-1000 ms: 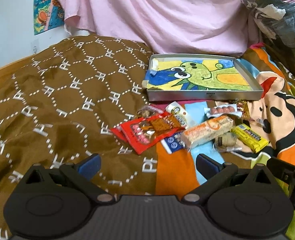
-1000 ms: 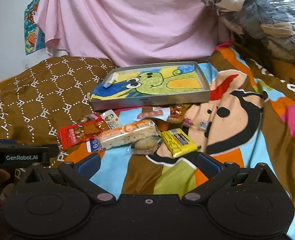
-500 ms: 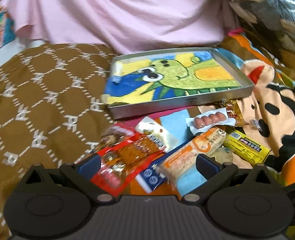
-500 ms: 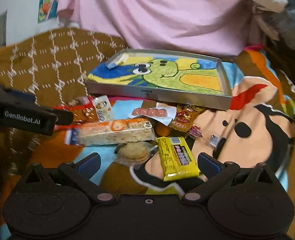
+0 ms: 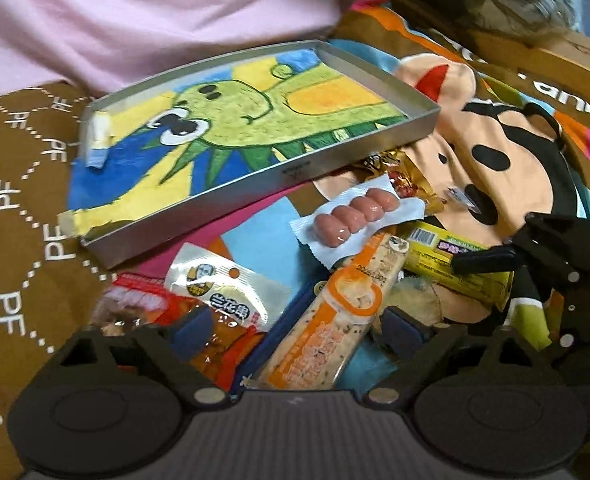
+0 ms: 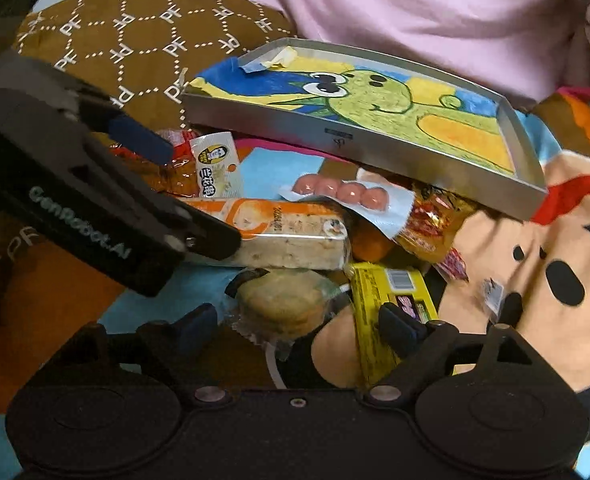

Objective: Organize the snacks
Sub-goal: 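Lower the left tool onto the cream bar while the right tool lowers onto the cookie packet, then close the left tool on the cream bar while the right tool closes on the cookie packet, then carry the cream bar into the tray with the left tool while the right tool carries the cookie packet in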

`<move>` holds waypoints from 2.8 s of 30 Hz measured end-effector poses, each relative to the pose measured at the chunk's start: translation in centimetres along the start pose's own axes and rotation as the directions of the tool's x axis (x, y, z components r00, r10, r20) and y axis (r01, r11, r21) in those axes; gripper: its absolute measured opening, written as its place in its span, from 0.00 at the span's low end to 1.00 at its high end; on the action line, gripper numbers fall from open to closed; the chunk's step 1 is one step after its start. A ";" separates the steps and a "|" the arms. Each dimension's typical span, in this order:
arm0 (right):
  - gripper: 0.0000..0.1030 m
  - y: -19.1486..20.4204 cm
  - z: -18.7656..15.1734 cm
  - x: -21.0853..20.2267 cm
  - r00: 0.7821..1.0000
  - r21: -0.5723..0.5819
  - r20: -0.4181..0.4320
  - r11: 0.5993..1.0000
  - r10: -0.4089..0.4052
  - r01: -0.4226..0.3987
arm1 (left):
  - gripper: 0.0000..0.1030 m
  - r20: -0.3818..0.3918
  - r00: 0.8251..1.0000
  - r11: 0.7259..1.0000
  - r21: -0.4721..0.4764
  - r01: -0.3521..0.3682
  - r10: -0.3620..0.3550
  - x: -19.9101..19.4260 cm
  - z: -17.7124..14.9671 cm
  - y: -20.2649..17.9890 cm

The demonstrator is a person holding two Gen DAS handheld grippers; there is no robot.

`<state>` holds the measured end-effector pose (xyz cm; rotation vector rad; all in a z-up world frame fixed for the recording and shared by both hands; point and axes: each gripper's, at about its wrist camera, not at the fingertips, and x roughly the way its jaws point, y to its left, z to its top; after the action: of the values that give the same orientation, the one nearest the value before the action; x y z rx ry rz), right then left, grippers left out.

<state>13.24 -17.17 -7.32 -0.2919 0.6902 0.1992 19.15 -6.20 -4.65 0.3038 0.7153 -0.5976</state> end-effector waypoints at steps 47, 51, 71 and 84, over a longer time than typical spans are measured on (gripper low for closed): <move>0.50 1.4 -1.7 -5.4 0.998 -0.012 0.054 0.999 -0.029 0.030 | 0.36 -0.252 0.968 0.970 -0.235 -0.057 -0.005 -4.5 -1.5 -1.1; 0.50 1.8 -1.9 -7.0 0.995 -0.022 0.093 0.999 -0.045 0.047 | 0.35 -0.265 0.964 0.968 -0.240 -0.072 0.006 -5.6 -1.7 -1.9; 0.51 1.1 -1.6 -7.9 0.986 0.001 0.153 0.998 -0.065 0.065 | 0.36 -0.316 0.947 0.979 -0.167 -0.117 0.059 -4.6 -2.8 -3.0; 0.51 0.8 -1.6 -7.3 0.986 0.005 0.152 0.998 -0.067 0.067 | 0.35 -0.321 0.947 0.976 -0.192 -0.100 0.034 -2.2 -2.6 -2.5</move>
<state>6.51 -17.53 -3.92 -0.2969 0.5281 0.1555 14.97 -6.14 -5.15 0.2315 1.0645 -0.4074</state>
